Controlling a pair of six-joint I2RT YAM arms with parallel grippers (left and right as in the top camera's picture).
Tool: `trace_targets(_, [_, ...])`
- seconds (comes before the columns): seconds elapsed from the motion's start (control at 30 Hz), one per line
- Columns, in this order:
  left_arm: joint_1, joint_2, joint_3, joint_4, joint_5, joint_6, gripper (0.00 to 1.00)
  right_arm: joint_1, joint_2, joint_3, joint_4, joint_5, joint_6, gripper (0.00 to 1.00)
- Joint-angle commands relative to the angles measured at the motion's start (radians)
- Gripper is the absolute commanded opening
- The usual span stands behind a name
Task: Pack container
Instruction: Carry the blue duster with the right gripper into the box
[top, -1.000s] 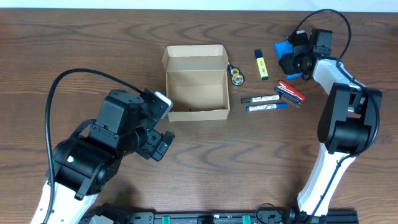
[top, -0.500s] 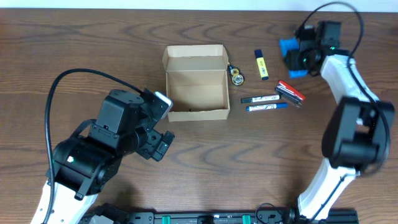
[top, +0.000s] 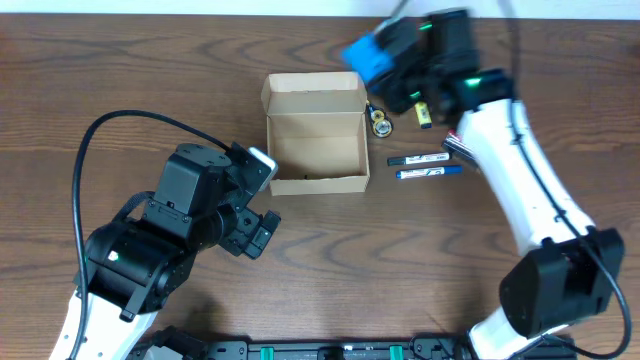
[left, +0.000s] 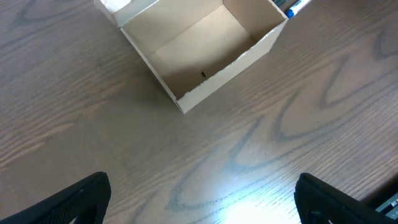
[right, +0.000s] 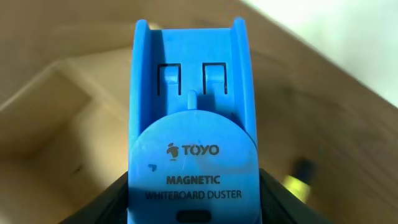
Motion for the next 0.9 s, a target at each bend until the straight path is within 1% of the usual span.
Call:
trace_targets(0.0, [0.003,0.001,0.012,-0.002,0.003,-0.007,0.95,0.090,0.005,0.000,-0.031,-0.026,-0.162,0.31])
trace_targets(0.13, [0.003,0.001,0.012,-0.002,0.003,-0.007,0.95,0.172,0.026,-0.001,-0.066,-0.019,-0.266,0.33])
trace_targets(0.27, [0.003,0.001,0.012,-0.002,0.003,-0.007,0.95,0.207,0.074,-0.001,-0.069,-0.028,-0.289,0.34])
trace_targets(0.53, [0.003,0.001,0.012,-0.002,0.003,-0.007,0.95,0.220,0.154,-0.001,-0.070,-0.069,-0.370,0.35])
trace_targets(0.7, [0.003,0.001,0.012,-0.002,0.003,-0.007,0.95,0.220,0.193,-0.001,-0.080,-0.137,-0.435,0.36])
trace_targets(0.87, [0.003,0.001,0.012,-0.002,0.003,-0.007,0.95,0.220,0.224,-0.002,-0.083,-0.136,-0.464,0.38])
